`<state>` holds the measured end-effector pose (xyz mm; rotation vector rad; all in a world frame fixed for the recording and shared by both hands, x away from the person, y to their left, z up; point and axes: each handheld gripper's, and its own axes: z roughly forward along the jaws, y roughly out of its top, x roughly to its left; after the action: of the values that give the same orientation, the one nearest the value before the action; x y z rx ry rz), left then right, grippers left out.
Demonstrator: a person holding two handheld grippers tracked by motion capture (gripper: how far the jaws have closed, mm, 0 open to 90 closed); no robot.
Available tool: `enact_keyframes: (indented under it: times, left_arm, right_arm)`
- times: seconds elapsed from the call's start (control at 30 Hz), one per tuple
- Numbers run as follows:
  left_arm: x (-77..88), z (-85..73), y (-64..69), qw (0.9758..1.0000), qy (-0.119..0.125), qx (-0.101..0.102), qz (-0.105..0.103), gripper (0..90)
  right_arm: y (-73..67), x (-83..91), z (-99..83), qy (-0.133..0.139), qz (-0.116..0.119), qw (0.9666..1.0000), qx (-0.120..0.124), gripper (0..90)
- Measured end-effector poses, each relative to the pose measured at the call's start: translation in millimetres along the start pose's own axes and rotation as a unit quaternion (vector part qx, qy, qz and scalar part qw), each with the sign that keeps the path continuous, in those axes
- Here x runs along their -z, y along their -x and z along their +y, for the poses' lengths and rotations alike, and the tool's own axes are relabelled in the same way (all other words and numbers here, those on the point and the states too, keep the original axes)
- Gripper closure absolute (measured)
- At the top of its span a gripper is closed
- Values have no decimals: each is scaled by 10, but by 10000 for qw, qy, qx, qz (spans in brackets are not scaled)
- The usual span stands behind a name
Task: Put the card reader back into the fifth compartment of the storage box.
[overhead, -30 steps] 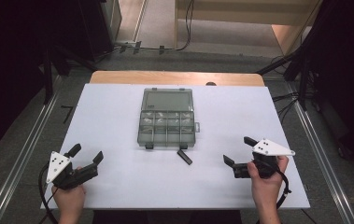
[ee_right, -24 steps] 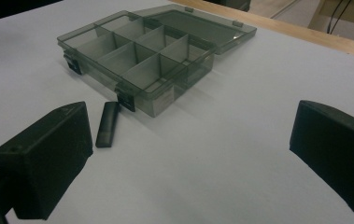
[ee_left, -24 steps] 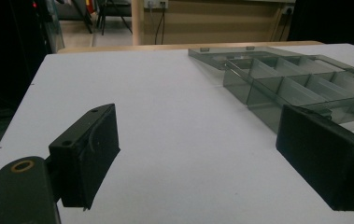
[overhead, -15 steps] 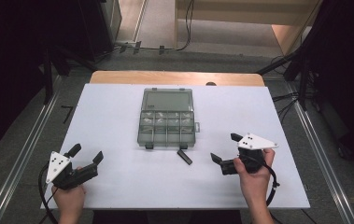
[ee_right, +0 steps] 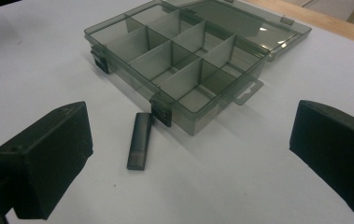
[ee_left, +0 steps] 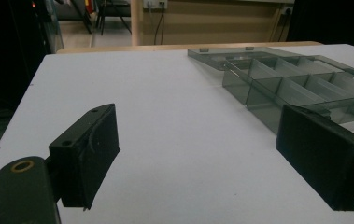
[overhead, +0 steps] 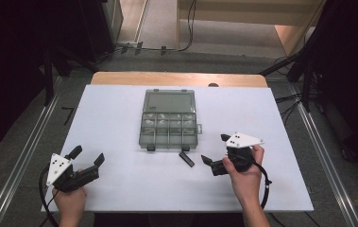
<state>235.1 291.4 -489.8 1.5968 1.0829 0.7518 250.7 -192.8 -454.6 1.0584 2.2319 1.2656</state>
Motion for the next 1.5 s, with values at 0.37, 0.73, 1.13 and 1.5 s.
enact_keyframes:
  times: [0.37,0.73,1.13,1.5]
  left_arm:
    - [1,0,-2,10000,10,16,-13,135]
    - [-1,1,-4,10000,20,34,-10,136]
    - [0,1,-7,10000,24,39,-9,136]
    - [-2,1,-5,10000,8,17,-12,136]
  right_arm:
    - [-113,-164,70,-245,156,9995,96,0]
    - [-211,-335,103,-577,126,9981,195,128]
    - [-290,-579,96,-1107,524,9924,83,352]
    - [-379,-898,15,-1699,391,9847,72,547]
